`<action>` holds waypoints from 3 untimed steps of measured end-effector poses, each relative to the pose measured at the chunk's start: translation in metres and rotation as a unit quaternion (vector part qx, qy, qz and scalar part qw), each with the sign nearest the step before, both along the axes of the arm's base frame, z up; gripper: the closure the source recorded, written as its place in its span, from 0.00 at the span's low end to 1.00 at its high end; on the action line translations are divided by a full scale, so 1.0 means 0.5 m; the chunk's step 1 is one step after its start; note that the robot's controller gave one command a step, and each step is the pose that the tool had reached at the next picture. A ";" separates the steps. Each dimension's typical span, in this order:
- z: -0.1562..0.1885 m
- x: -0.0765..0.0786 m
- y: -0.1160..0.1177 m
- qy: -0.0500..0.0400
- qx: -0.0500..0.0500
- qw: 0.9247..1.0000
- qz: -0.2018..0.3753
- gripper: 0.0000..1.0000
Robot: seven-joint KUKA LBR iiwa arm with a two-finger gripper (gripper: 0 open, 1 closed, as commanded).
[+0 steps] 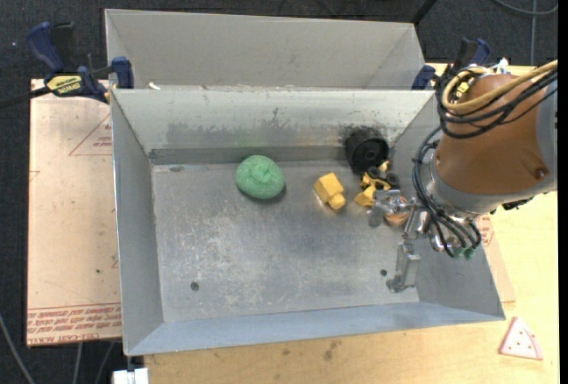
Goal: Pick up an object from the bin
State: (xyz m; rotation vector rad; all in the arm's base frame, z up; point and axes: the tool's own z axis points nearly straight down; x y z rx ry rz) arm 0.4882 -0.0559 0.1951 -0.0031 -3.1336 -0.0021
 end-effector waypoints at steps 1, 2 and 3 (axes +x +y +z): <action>0.008 0.003 0.000 -0.004 0.000 1.000 0.001 0.00; -0.033 0.113 0.017 -0.007 -0.001 1.000 -0.015 0.00; -0.058 0.163 0.013 -0.007 0.000 1.000 -0.030 0.00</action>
Offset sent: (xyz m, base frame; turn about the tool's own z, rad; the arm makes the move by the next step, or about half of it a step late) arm 0.0753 0.0119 -0.0264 0.0417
